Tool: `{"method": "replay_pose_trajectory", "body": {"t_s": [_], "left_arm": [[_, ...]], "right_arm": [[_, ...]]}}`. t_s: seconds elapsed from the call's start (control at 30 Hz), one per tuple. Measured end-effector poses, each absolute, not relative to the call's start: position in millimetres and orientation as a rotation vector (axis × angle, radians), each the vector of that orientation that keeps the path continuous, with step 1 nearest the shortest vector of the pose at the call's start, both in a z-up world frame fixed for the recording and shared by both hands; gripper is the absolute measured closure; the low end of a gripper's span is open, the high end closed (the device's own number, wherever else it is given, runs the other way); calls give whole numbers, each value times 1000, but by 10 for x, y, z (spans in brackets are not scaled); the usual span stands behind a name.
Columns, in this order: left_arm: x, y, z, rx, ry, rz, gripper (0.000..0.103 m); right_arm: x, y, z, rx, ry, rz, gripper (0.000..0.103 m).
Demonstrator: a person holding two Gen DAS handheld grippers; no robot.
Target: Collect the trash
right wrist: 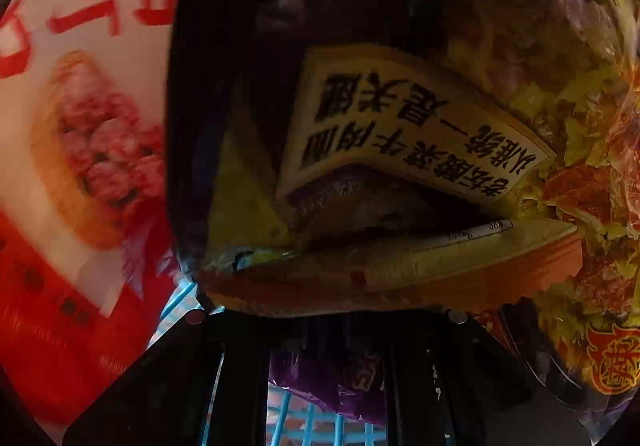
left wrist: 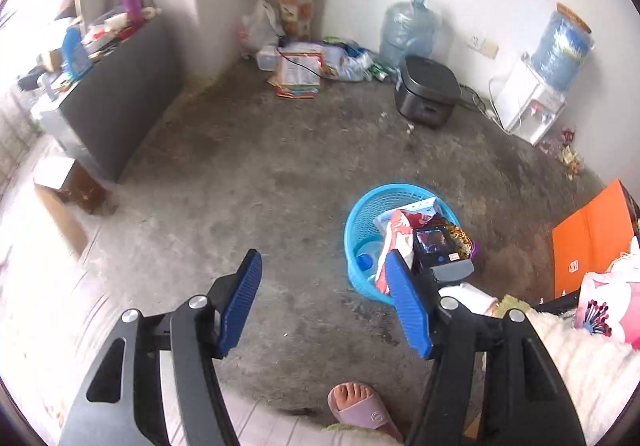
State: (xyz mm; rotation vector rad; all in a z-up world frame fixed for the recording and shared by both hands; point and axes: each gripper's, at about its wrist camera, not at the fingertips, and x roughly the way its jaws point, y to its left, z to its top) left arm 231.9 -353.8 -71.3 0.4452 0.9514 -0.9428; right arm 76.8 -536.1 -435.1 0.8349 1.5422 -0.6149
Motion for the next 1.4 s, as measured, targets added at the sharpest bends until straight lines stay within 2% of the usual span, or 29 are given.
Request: {"method": "replay_pose_trajectory", "body": {"t_s": [0.03, 0.1, 0.2, 0.47, 0.63, 0.83, 1.0, 1.03, 1.07, 1.2, 1.4], "left_arm": [[2319, -3385, -660, 429, 951, -928, 40], [2288, -3104, -572, 390, 948, -900, 39], [2221, -2742, -467, 341, 930, -870, 37], [1902, -2037, -195, 221, 857, -851, 37], [1585, -1567, -12, 148, 811, -864, 35], [1054, -929, 172, 52, 743, -867, 27], [626, -490, 246, -5, 695, -825, 17], [559, -432, 257, -18, 691, -800, 12], [493, -373, 263, -34, 685, -777, 6], [226, -206, 297, -52, 624, -628, 6], [-36, -167, 158, -7, 583, -359, 6]], "right_arm": [[753, -5360, -4331, 844, 1534, -616, 88], [687, -5355, -4187, 871, 1471, -605, 71], [536, -5276, -3802, 840, 1339, -603, 55], [-128, -5057, -2972, 895, 1011, -568, 50], [-397, -4873, -2553, 871, 914, -590, 50], [-509, -4059, -1748, 690, 834, -552, 50], [-738, -3355, -1141, 539, 724, -483, 34], [-788, -3224, -1044, 513, 710, -473, 31], [-836, -3086, -911, 471, 687, -459, 24], [-996, -2582, -346, 307, 540, -400, 8], [-1022, -2411, -197, 159, 409, -425, 8]]}}
